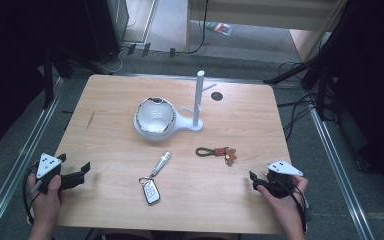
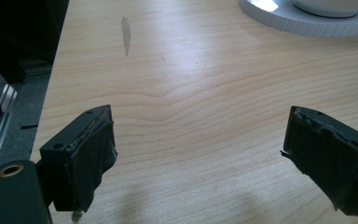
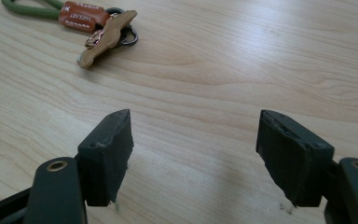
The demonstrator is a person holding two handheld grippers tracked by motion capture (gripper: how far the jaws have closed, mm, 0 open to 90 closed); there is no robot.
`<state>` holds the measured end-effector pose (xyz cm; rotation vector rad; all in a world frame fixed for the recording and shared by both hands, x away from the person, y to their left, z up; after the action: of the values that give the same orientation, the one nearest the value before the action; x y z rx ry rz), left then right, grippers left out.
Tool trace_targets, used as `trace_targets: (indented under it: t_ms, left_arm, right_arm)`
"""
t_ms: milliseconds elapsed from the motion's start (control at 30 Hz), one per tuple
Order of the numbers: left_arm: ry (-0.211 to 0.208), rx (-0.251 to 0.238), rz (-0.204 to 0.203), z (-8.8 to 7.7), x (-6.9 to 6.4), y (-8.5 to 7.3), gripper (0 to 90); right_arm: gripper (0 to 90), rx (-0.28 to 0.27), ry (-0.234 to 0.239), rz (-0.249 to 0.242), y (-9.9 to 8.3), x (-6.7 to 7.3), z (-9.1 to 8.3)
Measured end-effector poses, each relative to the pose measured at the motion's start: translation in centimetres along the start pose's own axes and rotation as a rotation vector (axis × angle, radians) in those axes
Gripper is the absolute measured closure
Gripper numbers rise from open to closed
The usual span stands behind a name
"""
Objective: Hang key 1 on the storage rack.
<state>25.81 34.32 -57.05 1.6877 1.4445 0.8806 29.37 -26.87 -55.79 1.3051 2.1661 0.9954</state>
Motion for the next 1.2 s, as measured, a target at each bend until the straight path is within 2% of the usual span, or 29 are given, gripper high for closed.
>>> trace_targets:
  t_ms: [200, 300, 467, 667, 733, 833, 1000, 1100, 1200]
  left_arm:
    - [-0.005, 0.021, 0.011, 0.2, 0.0, 0.0, 9.5]
    - [-0.008, 0.019, 0.01, 0.2, -0.1, 0.0, 9.6]
    - [-0.018, 0.019, 0.017, 0.1, -0.2, 0.0, 9.6]
    - [-0.047, 0.018, 0.03, 0.0, -0.4, -0.1, 9.7]
    - [-0.041, 0.015, 0.026, 0.0, -0.4, -0.1, 14.2]
    - [-0.045, 0.014, 0.026, 0.0, -0.4, -0.1, 14.1]
    - [-0.045, 0.01, 0.027, -0.1, -0.4, -0.1, 14.1]
    - [-0.047, 0.012, 0.026, -0.1, -0.4, -0.1, 13.9]
    - [-0.047, 0.012, 0.026, -0.1, -0.4, -0.1, 13.9]
  right_arm:
    - [28.6, 0.067, 0.031, -0.08, 1.7, 0.5, 0.4]
    - [28.6, 0.119, 0.058, -0.122, 2.6, 0.9, 0.8]
    - [27.4, 0.237, 0.103, -0.253, 3.8, 1.9, 1.6]
    - [28.5, 0.322, 0.114, -0.364, 5.4, 2.0, 2.3]
    - [28.5, 0.348, 0.125, -0.389, 6.0, 2.1, 2.5]
    - [28.5, 0.394, 0.145, -0.419, 6.6, 2.2, 3.0]
    - [29.1, 0.475, 0.163, -0.505, 7.5, 2.3, 3.9]
    - [30.0, 0.492, 0.162, -0.547, 8.2, 2.2, 4.2]
    - [30.7, 0.507, 0.166, -0.567, 9.0, 2.3, 4.5]
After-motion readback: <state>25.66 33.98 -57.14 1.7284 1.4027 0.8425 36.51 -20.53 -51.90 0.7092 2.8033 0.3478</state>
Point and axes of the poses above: each handheld gripper's, and its own axes: z roughly forward along the jaws, y roughly out of its top, x roughly to its left, the point moved 4 cm from there along z, roughly forward along the jaws, and after that the axes turned 6 degrees about y, right-handed, at the moved point
